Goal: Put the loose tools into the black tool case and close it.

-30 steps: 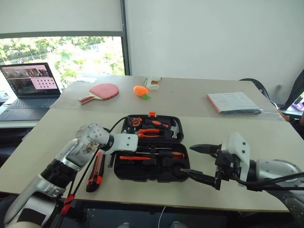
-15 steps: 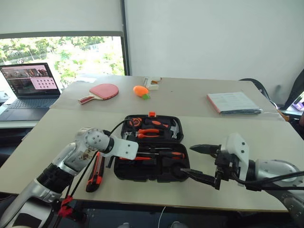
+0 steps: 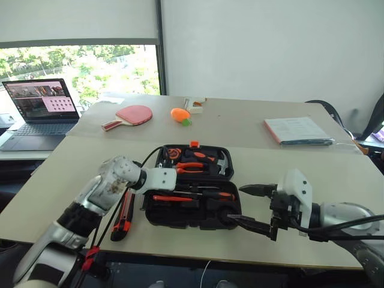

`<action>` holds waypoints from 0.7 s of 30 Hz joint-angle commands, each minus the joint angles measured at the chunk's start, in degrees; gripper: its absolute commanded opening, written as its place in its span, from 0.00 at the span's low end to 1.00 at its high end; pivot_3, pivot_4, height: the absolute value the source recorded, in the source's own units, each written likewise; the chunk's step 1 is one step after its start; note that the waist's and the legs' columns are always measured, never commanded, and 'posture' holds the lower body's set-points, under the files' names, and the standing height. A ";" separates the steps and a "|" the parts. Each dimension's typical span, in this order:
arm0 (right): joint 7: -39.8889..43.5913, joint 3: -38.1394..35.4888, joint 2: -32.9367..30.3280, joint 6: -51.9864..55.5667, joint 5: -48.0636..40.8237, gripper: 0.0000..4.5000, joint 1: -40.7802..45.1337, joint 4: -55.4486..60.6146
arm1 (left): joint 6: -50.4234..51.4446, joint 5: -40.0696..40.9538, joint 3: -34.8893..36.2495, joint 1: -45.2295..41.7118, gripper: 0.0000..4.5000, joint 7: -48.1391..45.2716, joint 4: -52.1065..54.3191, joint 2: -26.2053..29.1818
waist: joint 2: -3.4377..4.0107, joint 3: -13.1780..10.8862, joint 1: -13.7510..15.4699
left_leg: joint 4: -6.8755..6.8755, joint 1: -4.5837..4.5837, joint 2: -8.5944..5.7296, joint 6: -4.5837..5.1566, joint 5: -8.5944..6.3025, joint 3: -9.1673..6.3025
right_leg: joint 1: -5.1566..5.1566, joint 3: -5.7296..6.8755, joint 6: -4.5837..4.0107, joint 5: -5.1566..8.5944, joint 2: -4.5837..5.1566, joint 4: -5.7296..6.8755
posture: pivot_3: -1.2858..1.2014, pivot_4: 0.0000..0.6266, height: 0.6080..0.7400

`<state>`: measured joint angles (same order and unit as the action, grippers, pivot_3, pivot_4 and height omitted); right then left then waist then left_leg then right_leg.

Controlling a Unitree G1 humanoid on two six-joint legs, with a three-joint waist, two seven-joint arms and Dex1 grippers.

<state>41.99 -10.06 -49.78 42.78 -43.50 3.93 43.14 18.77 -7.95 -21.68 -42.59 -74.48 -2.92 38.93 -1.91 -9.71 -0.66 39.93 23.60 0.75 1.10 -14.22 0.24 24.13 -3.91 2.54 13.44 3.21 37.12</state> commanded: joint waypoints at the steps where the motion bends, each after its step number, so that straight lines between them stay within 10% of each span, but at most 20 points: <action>1: 0.17 -0.57 0.28 -1.83 0.39 1.00 0.30 0.78 | 4.47 3.12 1.76 -2.09 0.01 -0.92 0.89 -0.92 | 0.00 0.00 -0.06 | 0.00 0.00 0.00 0.00 0.00 -0.02 | 0.01 0.00 0.00 0.00 0.00 0.00 | 0.52 0.24 1.00; 21: 0.13 -0.92 0.31 -1.83 0.50 1.00 -0.85 1.64 | -0.44 0.34 -3.18 4.16 0.01 -0.29 5.80 2.17 | 0.01 0.00 -0.21 | -0.07 -0.06 0.02 0.00 0.00 -0.07 | 0.01 -0.03 -0.02 0.00 -0.01 0.00 | 0.52 0.24 1.00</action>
<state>42.17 -9.90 -49.78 42.76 -43.03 3.01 43.31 19.48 -6.82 -23.13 -39.82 -74.19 1.74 40.49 -1.91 -9.71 -0.87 39.86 23.53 0.77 1.10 -14.22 0.17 24.13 -3.94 2.52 13.45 3.21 37.11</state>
